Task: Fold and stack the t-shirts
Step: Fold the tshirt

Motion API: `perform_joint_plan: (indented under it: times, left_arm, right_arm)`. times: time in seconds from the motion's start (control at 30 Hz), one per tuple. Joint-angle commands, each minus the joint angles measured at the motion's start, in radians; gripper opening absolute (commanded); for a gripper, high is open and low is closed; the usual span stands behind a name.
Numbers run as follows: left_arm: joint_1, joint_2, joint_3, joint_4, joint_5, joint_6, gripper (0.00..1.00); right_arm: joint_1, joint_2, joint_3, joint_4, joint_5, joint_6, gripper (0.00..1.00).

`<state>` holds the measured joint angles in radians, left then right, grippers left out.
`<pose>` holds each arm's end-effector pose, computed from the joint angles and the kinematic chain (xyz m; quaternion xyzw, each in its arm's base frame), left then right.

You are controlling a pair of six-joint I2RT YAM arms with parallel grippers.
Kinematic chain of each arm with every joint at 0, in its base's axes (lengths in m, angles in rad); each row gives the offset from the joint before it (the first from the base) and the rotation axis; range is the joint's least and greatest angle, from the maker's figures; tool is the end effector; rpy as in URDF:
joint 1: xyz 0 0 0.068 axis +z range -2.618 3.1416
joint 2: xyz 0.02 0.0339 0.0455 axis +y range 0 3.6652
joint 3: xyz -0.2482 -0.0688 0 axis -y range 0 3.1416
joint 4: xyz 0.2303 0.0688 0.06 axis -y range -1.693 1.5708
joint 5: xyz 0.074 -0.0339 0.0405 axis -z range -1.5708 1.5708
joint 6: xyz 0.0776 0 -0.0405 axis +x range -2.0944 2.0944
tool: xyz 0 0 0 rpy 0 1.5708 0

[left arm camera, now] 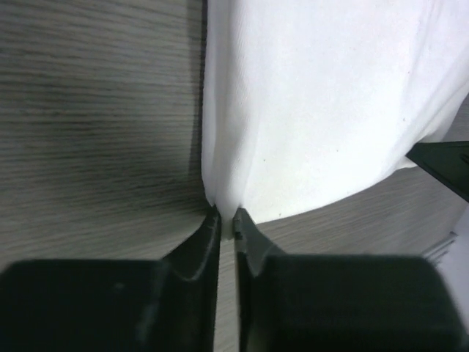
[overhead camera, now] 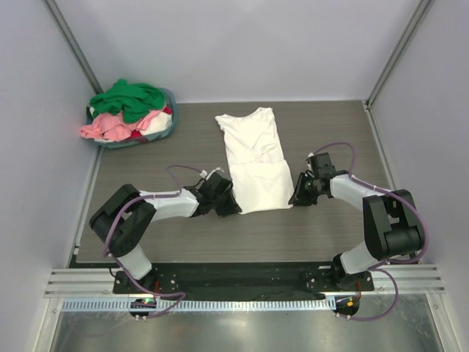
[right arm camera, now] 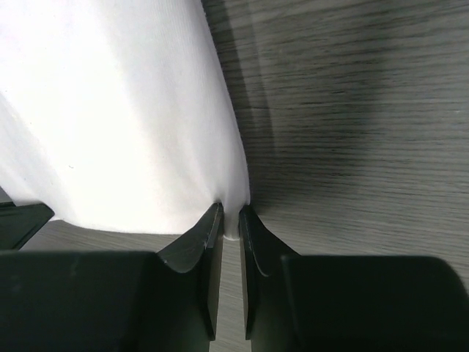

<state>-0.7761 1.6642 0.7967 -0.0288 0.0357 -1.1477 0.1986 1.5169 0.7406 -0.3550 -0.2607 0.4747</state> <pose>0.2353 -0.2349 0.1054 -0.1685 0.9284 -0.2810 0.1754 0.2670 0.0741 0.1080 0.1051 0.9624 0.1911 0.1621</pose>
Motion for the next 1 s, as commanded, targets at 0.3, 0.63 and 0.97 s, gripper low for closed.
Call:
perform_joint_plan:
  times: [0.3, 0.63, 0.97]
  left_arm:
    - [-0.014, -0.101, -0.047, -0.098, -0.028, 0.000, 0.00]
    - [-0.129, -0.418, -0.094, -0.333, -0.094, -0.092, 0.00]
    - [-0.258, -0.713, -0.022, -0.606, -0.145, -0.271, 0.00]
  right_arm:
    - [0.001, -0.076, -0.090, -0.070, -0.051, 0.053, 0.01]
    - [0.005, -0.429, -0.109, -0.382, -0.087, 0.123, 0.01]
    - [0.010, -0.722, 0.063, -0.688, -0.114, 0.162, 0.01]
